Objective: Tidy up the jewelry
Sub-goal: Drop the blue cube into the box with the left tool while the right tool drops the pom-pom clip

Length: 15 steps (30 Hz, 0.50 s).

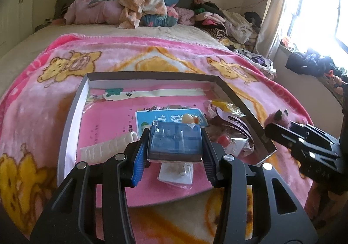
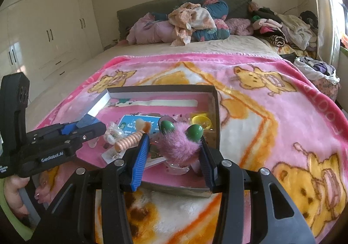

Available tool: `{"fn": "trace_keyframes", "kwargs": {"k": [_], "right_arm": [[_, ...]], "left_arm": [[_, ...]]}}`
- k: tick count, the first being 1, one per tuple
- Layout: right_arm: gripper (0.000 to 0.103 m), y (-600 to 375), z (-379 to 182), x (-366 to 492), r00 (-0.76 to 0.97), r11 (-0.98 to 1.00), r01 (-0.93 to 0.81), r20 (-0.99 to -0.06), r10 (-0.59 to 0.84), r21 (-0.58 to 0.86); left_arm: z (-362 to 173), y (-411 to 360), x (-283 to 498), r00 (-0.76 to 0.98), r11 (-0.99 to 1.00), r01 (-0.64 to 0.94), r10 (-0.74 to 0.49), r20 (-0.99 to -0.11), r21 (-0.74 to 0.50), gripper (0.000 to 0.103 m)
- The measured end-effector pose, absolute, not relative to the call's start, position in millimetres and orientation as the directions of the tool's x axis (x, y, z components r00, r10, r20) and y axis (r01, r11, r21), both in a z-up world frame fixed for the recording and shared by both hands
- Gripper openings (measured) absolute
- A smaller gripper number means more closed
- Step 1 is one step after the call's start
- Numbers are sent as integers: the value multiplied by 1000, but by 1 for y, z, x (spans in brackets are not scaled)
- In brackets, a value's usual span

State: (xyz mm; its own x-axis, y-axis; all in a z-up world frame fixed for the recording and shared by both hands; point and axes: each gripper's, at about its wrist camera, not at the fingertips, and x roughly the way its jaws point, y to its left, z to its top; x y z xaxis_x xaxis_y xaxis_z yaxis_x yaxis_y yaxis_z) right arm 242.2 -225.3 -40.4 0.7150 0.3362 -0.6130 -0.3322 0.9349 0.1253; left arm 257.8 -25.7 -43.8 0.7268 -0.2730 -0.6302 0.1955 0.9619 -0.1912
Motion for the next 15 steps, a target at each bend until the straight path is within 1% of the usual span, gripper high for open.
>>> {"fn": "trace_keyframes", "kwargs": {"k": [15], "right_arm": [[43, -204, -66, 241, 667, 918, -379, -652, 361, 121]], "left_arm": [[-53, -35, 281, 711, 963, 196, -268, -650, -183, 36]]}}
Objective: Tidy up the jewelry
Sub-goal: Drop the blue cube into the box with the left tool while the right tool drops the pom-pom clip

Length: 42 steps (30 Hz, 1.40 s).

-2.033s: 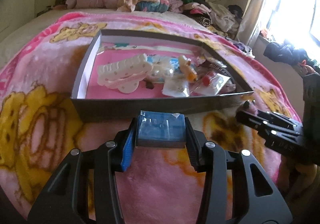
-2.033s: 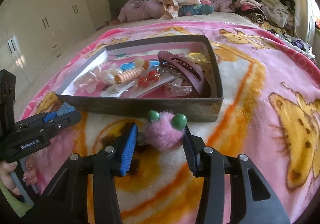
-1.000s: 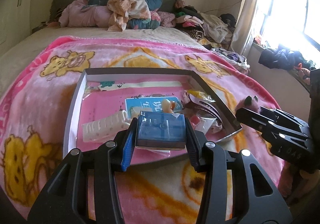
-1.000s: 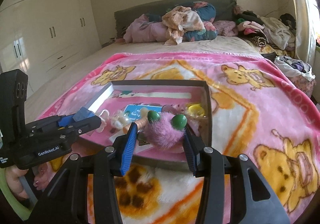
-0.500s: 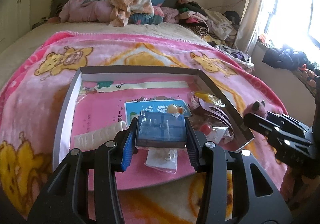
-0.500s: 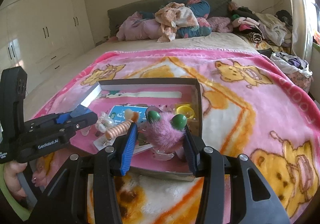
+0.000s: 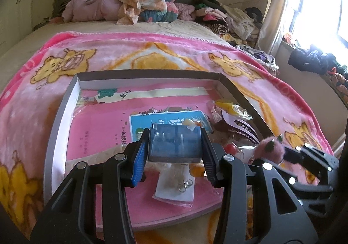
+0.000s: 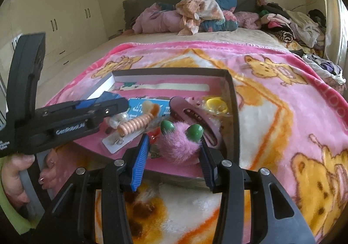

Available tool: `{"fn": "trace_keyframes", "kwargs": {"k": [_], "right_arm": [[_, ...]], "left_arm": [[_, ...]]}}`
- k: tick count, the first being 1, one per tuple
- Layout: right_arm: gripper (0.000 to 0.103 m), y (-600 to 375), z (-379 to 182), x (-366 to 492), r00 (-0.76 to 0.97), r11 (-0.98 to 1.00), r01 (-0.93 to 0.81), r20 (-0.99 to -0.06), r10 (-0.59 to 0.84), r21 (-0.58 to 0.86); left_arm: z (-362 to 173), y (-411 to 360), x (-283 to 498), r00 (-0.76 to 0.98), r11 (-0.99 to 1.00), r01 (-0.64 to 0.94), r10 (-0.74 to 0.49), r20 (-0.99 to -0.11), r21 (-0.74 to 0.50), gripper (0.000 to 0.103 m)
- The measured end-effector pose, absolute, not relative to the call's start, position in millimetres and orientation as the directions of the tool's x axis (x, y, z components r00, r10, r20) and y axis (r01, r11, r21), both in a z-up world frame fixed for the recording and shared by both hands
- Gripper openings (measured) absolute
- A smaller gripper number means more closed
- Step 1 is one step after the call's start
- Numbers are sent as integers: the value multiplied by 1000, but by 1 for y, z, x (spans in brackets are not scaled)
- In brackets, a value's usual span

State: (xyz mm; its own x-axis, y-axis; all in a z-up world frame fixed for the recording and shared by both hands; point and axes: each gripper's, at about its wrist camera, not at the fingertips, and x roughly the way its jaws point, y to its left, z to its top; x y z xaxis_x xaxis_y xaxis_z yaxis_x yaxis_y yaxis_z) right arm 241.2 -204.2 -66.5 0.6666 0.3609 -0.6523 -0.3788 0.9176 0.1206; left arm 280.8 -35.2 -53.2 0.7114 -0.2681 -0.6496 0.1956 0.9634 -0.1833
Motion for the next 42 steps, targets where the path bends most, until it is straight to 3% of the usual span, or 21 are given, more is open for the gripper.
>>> {"fn": "trace_keyframes", "kwargs": {"k": [16, 23, 42], "right_arm": [[45, -190, -75, 237, 640, 902, -417, -668, 379, 113], [57, -191, -74, 233, 648, 903, -415, -662, 378, 110], [86, -221, -55, 205, 730, 939, -329, -604, 319, 98]], "left_arm": [[-54, -39, 288, 713, 963, 198, -271, -647, -185, 36], [-54, -39, 289, 713, 962, 200, -273, -645, -186, 37], [-34, -39, 268, 739, 960, 202, -280, -613, -195, 70]]}}
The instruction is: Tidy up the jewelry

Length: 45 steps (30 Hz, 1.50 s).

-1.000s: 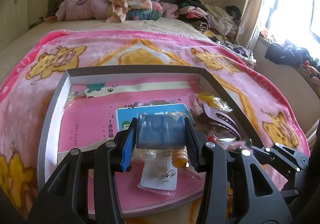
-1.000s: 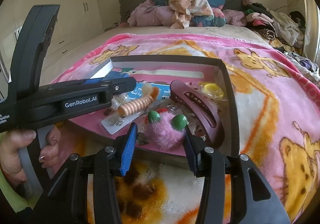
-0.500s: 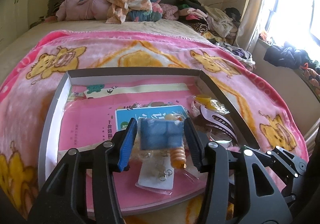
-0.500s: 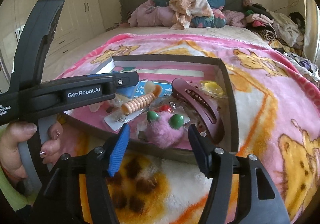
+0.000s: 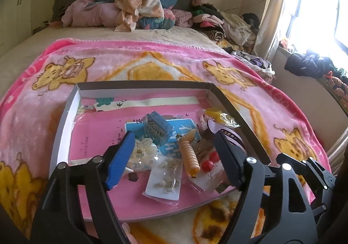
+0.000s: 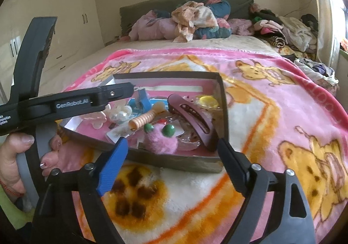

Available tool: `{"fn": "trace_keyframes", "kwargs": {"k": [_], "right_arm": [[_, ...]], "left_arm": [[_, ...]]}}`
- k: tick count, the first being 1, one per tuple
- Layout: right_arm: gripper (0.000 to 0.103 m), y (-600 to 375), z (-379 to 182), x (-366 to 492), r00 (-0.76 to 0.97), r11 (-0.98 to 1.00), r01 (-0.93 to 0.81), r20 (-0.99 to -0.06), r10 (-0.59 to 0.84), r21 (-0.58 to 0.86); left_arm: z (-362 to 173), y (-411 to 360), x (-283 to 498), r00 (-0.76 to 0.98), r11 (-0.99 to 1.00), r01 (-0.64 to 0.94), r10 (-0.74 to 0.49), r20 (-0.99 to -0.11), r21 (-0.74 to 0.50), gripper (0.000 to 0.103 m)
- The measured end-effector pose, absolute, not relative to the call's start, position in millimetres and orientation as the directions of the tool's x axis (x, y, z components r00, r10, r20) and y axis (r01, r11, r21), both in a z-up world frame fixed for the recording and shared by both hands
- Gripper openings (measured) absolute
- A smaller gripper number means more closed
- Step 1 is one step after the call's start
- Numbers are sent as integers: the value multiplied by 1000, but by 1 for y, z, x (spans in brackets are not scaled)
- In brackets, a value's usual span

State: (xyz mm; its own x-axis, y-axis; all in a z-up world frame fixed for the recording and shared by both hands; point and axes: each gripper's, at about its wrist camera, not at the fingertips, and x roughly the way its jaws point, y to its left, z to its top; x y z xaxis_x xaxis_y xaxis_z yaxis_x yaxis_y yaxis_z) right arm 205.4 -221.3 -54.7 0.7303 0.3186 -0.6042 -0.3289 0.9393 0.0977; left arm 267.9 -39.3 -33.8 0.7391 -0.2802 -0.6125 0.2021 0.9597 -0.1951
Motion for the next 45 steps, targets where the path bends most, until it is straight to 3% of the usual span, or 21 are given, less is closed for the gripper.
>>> {"fn": "trace_keyframes", "kwargs": {"k": [11, 23, 45], "right_arm": [[95, -236, -38, 183, 778, 954, -283, -558, 289, 100], [96, -233, -21, 152, 821, 958, -279, -502, 274, 66], [96, -230, -33, 88, 903, 968, -249, -359, 235, 8]], "left_arm": [[-14, -34, 235, 768, 960, 202, -278, -577, -195, 90], [-11, -21, 198, 785, 969, 161, -242, -571, -189, 91], [-17, 1, 119, 872, 988, 92, -141, -469, -126, 91]]}}
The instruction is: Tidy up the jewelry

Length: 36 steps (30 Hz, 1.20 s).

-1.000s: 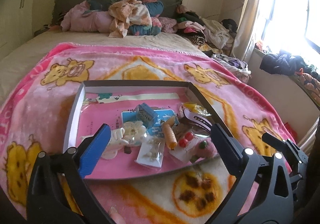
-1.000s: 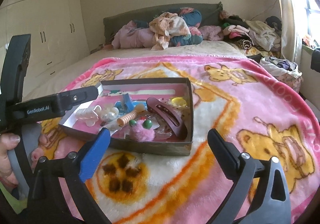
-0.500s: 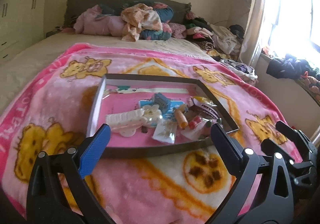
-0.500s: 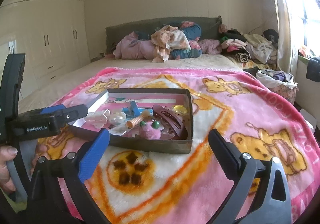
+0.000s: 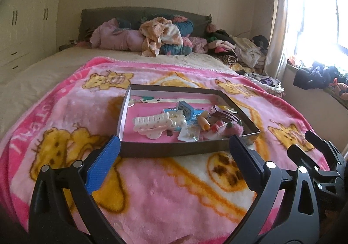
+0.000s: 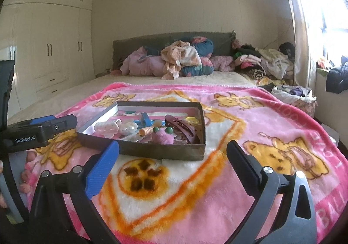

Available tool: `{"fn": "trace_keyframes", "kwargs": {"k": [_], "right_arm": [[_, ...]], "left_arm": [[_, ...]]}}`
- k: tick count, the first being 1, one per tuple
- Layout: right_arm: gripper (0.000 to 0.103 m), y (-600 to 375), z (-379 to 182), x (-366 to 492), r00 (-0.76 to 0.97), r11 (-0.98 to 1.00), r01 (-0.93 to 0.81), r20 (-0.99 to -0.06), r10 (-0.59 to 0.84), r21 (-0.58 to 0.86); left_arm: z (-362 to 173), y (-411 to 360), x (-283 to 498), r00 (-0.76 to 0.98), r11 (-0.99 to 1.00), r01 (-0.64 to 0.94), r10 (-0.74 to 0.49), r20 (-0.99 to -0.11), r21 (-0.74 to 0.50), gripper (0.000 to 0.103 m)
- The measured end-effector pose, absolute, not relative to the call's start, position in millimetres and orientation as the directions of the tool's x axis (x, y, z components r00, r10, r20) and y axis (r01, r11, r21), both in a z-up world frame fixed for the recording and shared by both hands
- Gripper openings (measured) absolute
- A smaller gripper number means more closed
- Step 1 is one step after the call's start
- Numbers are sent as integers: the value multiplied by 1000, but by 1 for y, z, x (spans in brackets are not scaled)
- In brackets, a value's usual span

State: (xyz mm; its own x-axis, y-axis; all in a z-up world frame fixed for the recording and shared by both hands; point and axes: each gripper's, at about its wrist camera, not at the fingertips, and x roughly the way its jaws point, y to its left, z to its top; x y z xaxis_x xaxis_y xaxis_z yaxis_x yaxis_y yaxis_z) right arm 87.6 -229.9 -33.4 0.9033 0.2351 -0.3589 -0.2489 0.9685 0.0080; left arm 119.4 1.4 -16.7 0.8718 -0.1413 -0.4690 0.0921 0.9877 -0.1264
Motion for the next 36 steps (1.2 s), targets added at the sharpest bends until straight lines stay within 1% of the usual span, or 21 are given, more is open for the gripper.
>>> {"fn": "trace_keyframes", "kwargs": {"k": [5, 11, 14, 36], "right_arm": [[96, -232, -38, 75, 916, 966, -257, -322, 237, -19], [97, -236, -42, 68, 920, 966, -259, -303, 248, 2], [97, -237, -44, 66, 923, 966, -260, -291, 252, 9], [97, -239, -43, 63, 923, 966, -259, -289, 253, 18]], "left_arm": [[-21, 1, 106, 880, 989, 83, -130, -456, -122, 91], [-29, -5, 92, 899, 991, 78, -116, -421, -106, 91], [-30, -9, 91, 902, 992, 76, -110, -418, -98, 91], [-34, -15, 89, 903, 992, 90, -117, -413, -83, 91]]}}
